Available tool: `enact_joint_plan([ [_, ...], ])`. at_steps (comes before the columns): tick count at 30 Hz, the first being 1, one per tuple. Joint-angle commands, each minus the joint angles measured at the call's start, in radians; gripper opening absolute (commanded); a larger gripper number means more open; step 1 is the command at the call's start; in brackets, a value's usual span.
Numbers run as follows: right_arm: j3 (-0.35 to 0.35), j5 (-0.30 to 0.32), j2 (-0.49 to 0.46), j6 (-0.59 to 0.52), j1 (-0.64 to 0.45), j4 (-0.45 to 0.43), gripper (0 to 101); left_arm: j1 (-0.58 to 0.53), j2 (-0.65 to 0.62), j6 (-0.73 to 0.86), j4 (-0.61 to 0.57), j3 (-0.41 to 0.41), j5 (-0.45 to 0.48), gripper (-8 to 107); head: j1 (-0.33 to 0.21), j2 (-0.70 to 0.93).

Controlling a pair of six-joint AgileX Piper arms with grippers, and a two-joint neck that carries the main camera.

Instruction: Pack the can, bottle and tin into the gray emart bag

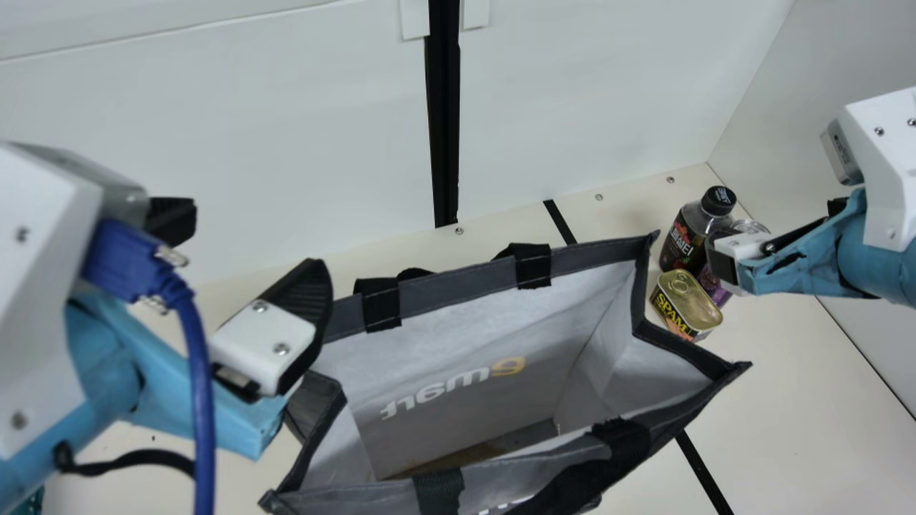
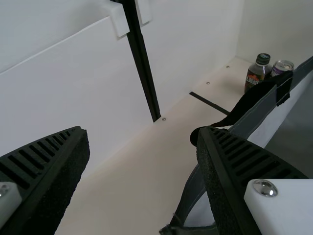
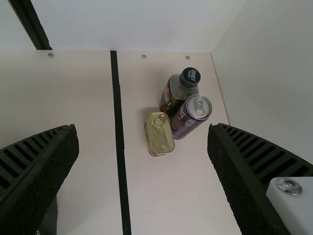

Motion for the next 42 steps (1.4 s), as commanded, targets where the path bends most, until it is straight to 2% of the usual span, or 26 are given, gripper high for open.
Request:
enact_joint_plan([
  [1, 0.000, 0.000, 0.000, 0.000, 0.000, 0.000, 91, -0.003, 0.021, 0.022, -0.009, -0.018, 0.001, 90, -0.023, -0.002],
  [11, 0.000, 0.000, 0.000, 0.000, 0.000, 0.000, 91, -0.008, 0.122, 0.133, -0.072, -0.113, 0.019, 90, -0.023, -0.002],
  [26, 0.000, 0.000, 0.000, 0.000, 0.000, 0.000, 91, -0.007, 0.257, 0.272, -0.178, -0.290, 0.135, 90, -0.023, -0.002],
  [42, 0.000, 0.000, 0.000, 0.000, 0.000, 0.000, 91, 0.007, 0.269, 0.348, -0.275, -0.216, 0.135, 90, -0.023, -0.002],
])
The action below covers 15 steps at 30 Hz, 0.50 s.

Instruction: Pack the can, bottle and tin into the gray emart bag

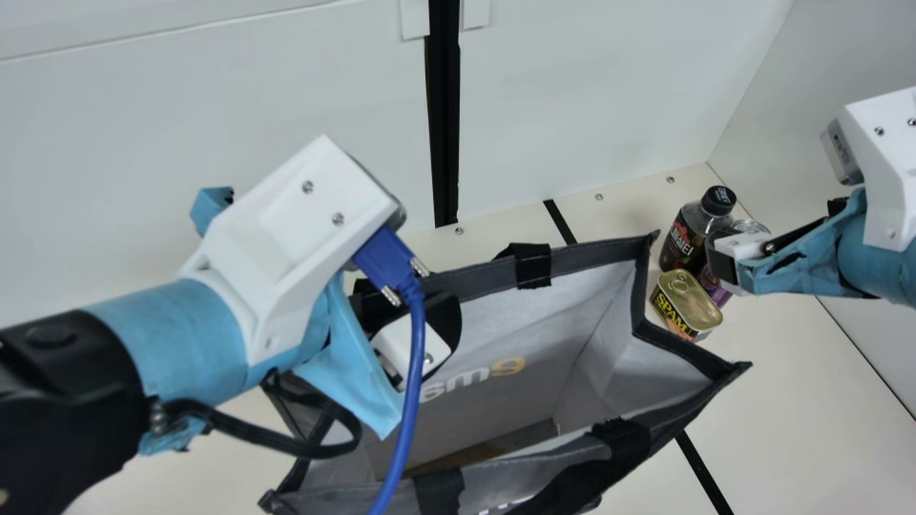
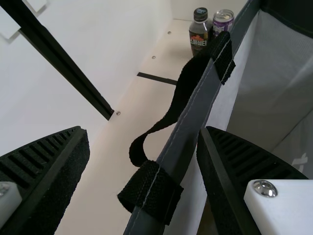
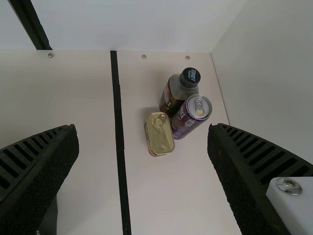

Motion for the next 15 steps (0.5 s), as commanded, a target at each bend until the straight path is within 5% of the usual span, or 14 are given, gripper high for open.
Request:
enact_joint_plan([
  [1, 0.000, 0.000, 0.000, 0.000, 0.000, 0.000, 91, 0.002, 0.002, 0.005, -0.009, 0.009, 0.001, 90, -0.023, -0.001],
  [15, 0.000, 0.000, 0.000, 0.000, 0.000, 0.000, 91, -0.011, 0.030, 0.039, -0.061, 0.061, 0.001, 90, -0.023, -0.001],
])
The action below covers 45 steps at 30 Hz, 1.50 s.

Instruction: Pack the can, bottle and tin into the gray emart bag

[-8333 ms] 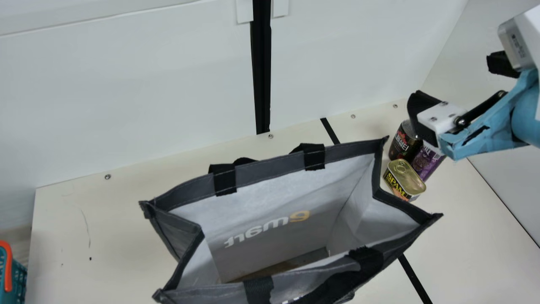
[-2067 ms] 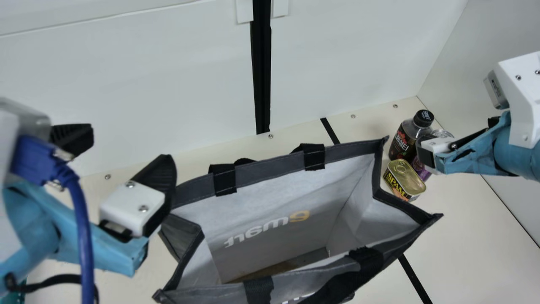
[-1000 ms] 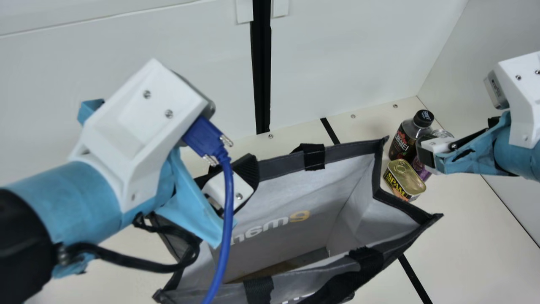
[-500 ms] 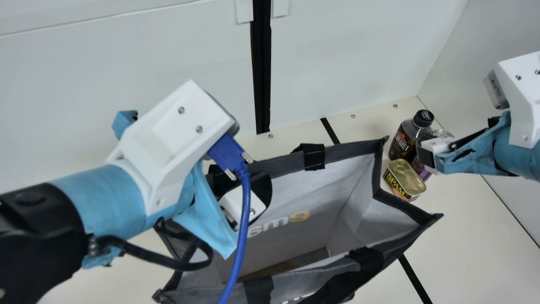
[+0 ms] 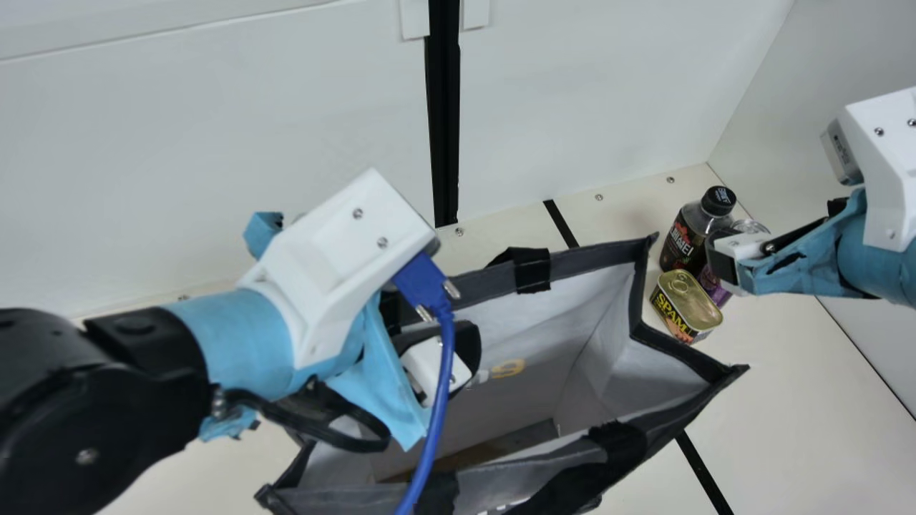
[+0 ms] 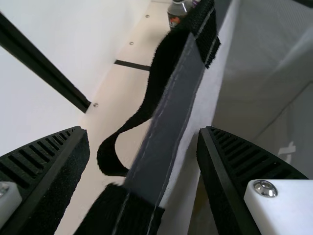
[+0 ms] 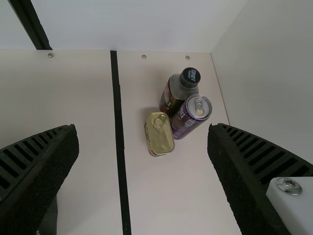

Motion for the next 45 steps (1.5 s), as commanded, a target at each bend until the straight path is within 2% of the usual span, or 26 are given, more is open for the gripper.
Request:
enact_joint_plan([
  [1, 0.000, 0.000, 0.000, 0.000, 0.000, 0.000, 91, -0.004, 0.003, 0.004, 0.000, 0.003, 0.001, 90, -0.023, -0.001],
  [3, 0.000, 0.000, 0.000, 0.000, 0.000, 0.000, 91, -0.010, 0.008, 0.007, -0.002, 0.006, 0.001, 90, -0.023, -0.001],
  [15, 0.000, 0.000, 0.000, 0.000, 0.000, 0.000, 91, -0.032, 0.027, 0.004, 0.004, 0.010, 0.001, 10, -0.023, -0.001],
  [33, 0.000, 0.000, 0.000, 0.000, 0.000, 0.000, 91, -0.024, -0.001, -0.136, 0.154, -0.042, 0.000, 10, -0.023, -0.001],
  [45, 0.000, 0.000, 0.000, 0.000, 0.000, 0.000, 91, -0.019, -0.095, -0.303, 0.340, 0.070, -0.072, 10, -0.023, -0.001],
])
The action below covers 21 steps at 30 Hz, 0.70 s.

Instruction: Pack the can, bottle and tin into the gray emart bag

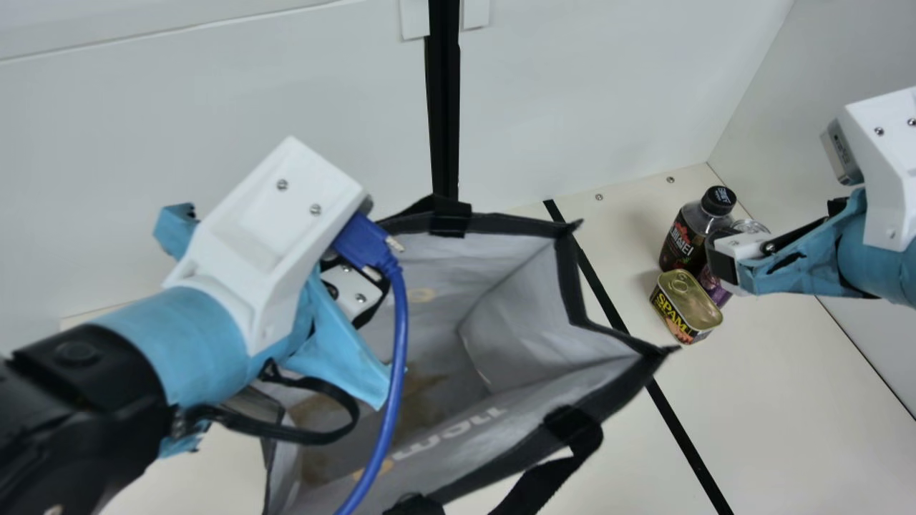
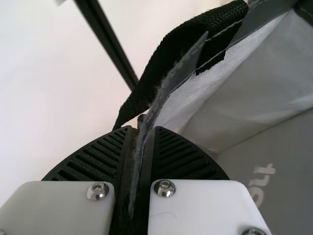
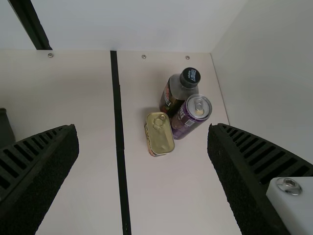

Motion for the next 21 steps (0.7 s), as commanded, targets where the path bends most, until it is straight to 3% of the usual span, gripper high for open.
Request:
enact_joint_plan([
  [1, 0.000, 0.000, 0.000, 0.000, 0.000, 0.000, 91, -0.003, -0.018, -0.045, 0.049, 0.026, -0.014, 10, -0.023, -0.002],
  [10, 0.000, 0.000, 0.000, 0.000, 0.000, 0.000, 91, -0.012, -0.095, -0.254, 0.271, 0.134, -0.075, 10, -0.023, -0.002],
  [21, 0.000, 0.000, 0.000, 0.000, 0.000, 0.000, 91, -0.015, -0.161, -0.531, 0.577, 0.251, -0.086, 10, -0.023, -0.002],
])
